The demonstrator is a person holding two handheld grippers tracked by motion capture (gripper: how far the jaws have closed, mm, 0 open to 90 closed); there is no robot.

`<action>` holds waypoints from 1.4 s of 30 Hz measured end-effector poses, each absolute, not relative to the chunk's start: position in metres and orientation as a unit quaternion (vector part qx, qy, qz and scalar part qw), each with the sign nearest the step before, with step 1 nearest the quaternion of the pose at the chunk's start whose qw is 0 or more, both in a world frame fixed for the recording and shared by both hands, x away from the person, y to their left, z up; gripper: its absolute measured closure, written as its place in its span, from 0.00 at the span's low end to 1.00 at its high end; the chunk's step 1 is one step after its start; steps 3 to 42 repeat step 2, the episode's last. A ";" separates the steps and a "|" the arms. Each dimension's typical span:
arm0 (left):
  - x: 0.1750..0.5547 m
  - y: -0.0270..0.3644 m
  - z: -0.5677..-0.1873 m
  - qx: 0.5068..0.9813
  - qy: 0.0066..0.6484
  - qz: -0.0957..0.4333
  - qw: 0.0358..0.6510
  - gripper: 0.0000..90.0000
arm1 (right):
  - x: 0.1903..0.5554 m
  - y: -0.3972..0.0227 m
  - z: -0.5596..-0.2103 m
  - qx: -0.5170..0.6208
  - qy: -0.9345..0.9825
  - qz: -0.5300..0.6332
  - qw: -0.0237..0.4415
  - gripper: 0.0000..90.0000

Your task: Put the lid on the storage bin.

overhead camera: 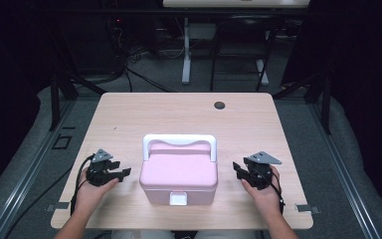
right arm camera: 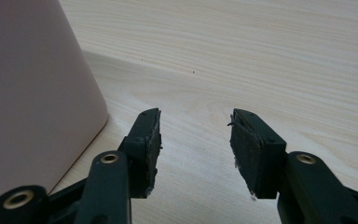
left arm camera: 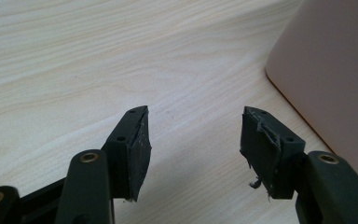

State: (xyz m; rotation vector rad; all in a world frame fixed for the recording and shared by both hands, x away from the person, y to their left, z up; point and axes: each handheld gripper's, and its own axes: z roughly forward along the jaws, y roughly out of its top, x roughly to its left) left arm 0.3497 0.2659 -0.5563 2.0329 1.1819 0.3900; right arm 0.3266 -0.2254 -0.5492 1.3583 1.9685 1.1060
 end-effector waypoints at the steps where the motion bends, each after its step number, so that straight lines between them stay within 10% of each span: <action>1: 0.350 0.266 -0.556 0.793 0.460 0.151 0.370 0.48 | 0.327 -0.226 -0.549 0.499 0.723 0.406 0.251 0.56; 42: 0.350 0.267 -0.556 0.794 0.457 0.153 0.371 0.48 | 0.327 -0.226 -0.550 0.498 0.724 0.406 0.252 0.56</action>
